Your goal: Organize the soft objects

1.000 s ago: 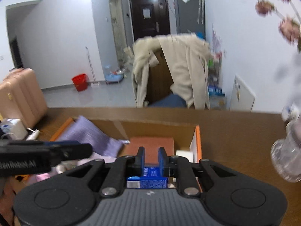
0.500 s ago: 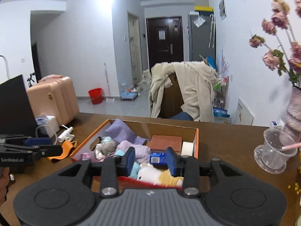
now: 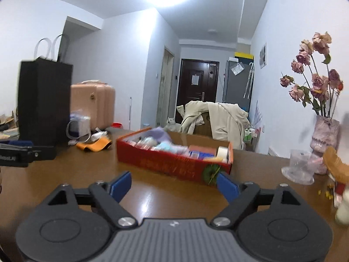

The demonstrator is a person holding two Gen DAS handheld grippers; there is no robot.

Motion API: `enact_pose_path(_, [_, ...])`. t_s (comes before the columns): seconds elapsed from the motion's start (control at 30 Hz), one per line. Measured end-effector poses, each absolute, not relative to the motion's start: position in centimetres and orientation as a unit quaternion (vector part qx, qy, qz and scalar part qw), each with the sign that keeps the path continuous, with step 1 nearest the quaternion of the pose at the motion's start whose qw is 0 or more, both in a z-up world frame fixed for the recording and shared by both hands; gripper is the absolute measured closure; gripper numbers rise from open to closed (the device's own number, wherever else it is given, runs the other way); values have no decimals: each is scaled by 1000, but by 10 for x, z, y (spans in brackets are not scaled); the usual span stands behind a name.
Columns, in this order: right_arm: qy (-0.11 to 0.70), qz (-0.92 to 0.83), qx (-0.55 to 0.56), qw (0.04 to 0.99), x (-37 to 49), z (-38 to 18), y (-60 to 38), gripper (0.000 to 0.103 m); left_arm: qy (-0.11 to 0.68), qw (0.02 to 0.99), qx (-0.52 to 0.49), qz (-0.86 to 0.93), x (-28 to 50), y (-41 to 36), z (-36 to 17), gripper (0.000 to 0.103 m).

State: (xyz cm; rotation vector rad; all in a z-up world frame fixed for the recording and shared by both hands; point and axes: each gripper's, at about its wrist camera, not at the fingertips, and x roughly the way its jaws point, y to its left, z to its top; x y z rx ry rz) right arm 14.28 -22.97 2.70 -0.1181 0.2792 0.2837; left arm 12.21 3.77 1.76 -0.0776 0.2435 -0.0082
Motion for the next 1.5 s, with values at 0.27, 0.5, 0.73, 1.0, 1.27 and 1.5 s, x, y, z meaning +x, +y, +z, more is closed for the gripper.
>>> enact_pose_path(0.27, [147, 110, -39, 982, 68, -18, -218, 9, 102, 994, -42, 13, 58, 54, -13, 0])
enact_pose_path(0.5, [101, 115, 5, 988, 50, -18, -223, 9, 89, 995, -29, 18, 55, 51, -6, 0])
enact_pose_path(0.73, [97, 107, 19, 989, 57, -23, -229, 9, 94, 995, -31, 14, 62, 46, -9, 0])
enact_pose_path(1.0, [87, 104, 22, 990, 55, -25, -225, 9, 97, 995, -35, 11, 61, 47, -10, 0])
enact_pose_path(1.27, [86, 101, 19, 991, 53, -26, -222, 9, 94, 995, -23, 4, 59, 45, -9, 0])
enact_pose_path(1.5, [87, 101, 18, 991, 53, -26, -220, 9, 96, 995, -22, 2, 59, 45, -9, 0])
